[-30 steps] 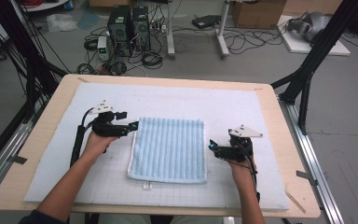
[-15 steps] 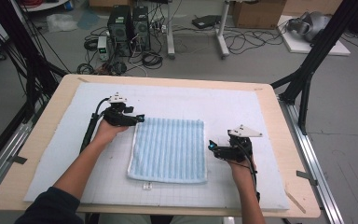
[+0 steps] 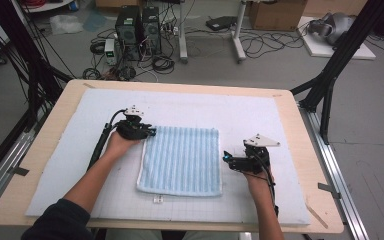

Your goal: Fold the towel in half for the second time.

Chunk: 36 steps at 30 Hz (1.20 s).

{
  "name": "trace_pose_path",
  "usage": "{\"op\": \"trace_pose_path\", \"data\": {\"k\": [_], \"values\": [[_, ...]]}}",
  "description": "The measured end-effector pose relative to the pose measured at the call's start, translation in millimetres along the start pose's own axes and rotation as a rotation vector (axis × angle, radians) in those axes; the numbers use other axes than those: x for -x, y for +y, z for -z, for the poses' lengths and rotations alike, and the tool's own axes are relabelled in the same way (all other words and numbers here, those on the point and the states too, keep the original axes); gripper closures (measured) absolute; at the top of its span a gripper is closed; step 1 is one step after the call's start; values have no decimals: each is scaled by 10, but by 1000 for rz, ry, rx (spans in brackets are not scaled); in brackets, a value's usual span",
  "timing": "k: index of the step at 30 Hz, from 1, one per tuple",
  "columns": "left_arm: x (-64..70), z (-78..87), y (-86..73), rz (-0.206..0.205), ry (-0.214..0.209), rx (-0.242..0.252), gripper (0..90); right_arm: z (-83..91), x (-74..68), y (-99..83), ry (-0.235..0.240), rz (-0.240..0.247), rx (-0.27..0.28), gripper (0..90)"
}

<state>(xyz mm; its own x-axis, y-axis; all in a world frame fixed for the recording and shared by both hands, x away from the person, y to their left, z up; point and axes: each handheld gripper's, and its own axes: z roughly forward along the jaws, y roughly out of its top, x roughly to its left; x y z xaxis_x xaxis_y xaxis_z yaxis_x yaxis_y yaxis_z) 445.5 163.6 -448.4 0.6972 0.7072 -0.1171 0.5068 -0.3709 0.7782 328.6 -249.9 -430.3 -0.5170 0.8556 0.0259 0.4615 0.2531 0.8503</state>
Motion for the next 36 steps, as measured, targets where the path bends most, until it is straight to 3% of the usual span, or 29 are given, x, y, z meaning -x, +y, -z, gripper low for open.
{"op": "trace_pose_path", "data": {"k": [6,10,17,22,32,36], "values": [[-2,5,-9,16,-37,0,827,-6,-1,-2,1,4,-5,119],[-21,29,-13,40,-48,16,842,-11,4,-4,5,4,-7,119],[-25,106,17,60,-62,60,842,-64,40,28,43,-59,-13,117],[-21,152,35,70,-72,88,841,-102,41,101,72,-48,-29,117],[-1,211,62,69,-83,110,841,-454,36,405,124,-8,-131,157],[0,217,62,73,-85,111,841,-590,84,544,118,0,-133,202]]}}
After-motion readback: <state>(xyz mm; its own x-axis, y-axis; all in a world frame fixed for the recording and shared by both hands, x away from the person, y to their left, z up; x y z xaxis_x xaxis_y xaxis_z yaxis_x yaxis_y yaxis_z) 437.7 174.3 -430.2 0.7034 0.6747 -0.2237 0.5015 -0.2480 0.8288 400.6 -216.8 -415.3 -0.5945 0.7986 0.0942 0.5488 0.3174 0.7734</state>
